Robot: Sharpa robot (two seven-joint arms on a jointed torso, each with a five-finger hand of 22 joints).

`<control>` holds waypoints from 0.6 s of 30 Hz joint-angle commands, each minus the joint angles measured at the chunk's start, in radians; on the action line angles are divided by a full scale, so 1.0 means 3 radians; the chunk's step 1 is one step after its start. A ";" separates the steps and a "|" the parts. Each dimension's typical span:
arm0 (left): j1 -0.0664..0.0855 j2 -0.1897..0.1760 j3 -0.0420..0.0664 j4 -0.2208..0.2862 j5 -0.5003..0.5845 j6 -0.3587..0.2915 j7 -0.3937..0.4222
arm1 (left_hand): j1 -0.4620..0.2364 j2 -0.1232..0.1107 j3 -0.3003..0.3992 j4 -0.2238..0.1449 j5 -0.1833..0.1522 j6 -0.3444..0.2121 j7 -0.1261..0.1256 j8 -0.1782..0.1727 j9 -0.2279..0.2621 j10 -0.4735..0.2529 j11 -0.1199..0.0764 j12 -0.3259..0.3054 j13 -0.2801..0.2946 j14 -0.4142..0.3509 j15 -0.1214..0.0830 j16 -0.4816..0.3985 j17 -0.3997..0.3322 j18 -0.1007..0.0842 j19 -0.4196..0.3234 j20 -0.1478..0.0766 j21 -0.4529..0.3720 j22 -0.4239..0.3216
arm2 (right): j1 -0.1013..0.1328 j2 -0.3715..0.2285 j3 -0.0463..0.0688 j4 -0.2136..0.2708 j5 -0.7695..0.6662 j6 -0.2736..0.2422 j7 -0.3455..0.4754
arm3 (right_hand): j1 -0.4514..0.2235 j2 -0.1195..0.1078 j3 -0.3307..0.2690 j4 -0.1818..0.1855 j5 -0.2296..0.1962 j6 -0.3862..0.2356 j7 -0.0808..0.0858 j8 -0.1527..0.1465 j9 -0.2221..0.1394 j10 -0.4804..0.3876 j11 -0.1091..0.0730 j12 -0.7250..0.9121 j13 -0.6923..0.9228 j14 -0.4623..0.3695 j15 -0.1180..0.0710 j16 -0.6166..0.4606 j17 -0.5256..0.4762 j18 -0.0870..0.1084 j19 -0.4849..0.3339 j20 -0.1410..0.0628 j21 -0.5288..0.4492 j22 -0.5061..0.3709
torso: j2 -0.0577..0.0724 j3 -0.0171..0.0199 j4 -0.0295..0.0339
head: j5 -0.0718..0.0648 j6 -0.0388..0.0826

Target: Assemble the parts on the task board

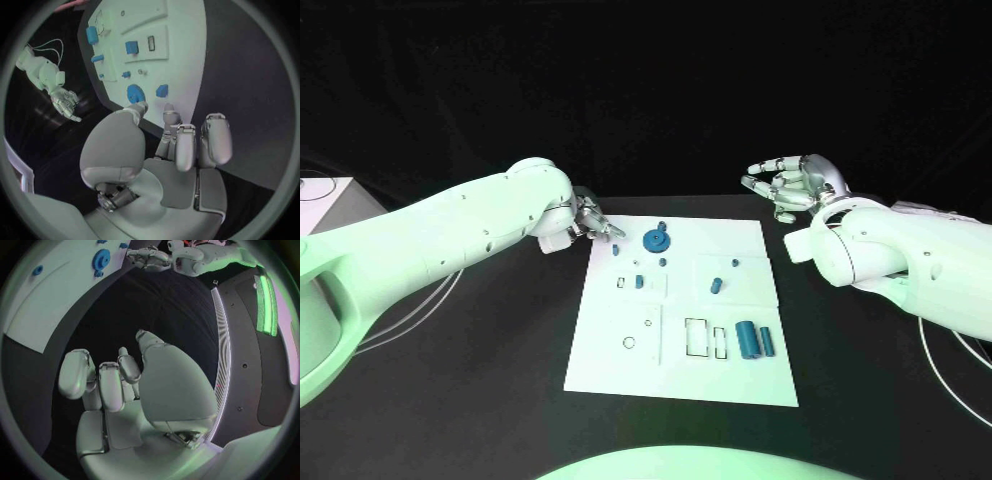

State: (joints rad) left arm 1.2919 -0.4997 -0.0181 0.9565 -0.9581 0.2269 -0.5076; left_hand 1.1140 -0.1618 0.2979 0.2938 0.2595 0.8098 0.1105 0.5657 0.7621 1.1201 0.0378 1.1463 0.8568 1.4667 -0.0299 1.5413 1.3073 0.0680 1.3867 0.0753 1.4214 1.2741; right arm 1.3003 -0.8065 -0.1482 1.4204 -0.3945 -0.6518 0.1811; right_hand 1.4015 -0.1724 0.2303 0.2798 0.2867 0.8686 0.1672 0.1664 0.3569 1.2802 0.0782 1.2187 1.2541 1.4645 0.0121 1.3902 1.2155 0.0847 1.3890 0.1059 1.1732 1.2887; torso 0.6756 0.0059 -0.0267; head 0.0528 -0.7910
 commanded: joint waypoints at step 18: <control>-0.0028 0.0017 -0.0013 -0.0029 0.0082 0.0302 0.0007 | 0.0015 0.0045 -0.0021 -0.0017 0.0007 0.0014 0.0001 -0.0014 -0.0024 -0.0009 -0.0001 0.0028 0.0013 0.0296 0.0019 0.0021 0.0739 -0.0007 0.0023 0.0005 0.0022 0.0029 | -0.0001 0.0001 0.0001 0.0020 -0.0012 -0.0011 0.0073 | -0.0020 -0.0020 0.0054 -0.0005 0.0042 -0.0034 0.0000 0.0030 0.0009 -0.0047 0.0005 -0.0052 -0.0053 -0.0007 -0.0033 -0.0040 -0.0024 0.0028 -0.0029 -0.0003 -0.0045 -0.0027 | -0.0005 -0.0002 0.0000 | 0.0006 -0.0040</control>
State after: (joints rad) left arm 1.2836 -0.4968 -0.0224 0.9486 -0.9480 0.2872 -0.5087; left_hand 1.1191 -0.1572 0.2953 0.2911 0.2594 0.8097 0.1104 0.5657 0.7557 1.1204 0.0376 1.1502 0.8597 1.4667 -0.0300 1.5413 1.3081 0.0679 1.3866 0.0752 1.4234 1.2820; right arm 1.3004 -0.8069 -0.1479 1.4249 -0.3945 -0.6580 0.1878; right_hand 1.4015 -0.1724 0.2392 0.2785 0.2926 0.8686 0.1672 0.1699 0.3585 1.2732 0.0782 1.2059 1.2390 1.4611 0.0087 1.3846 1.2092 0.0847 1.3891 0.1059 1.1631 1.2815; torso 0.6742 0.0049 -0.0263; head 0.0538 -0.8027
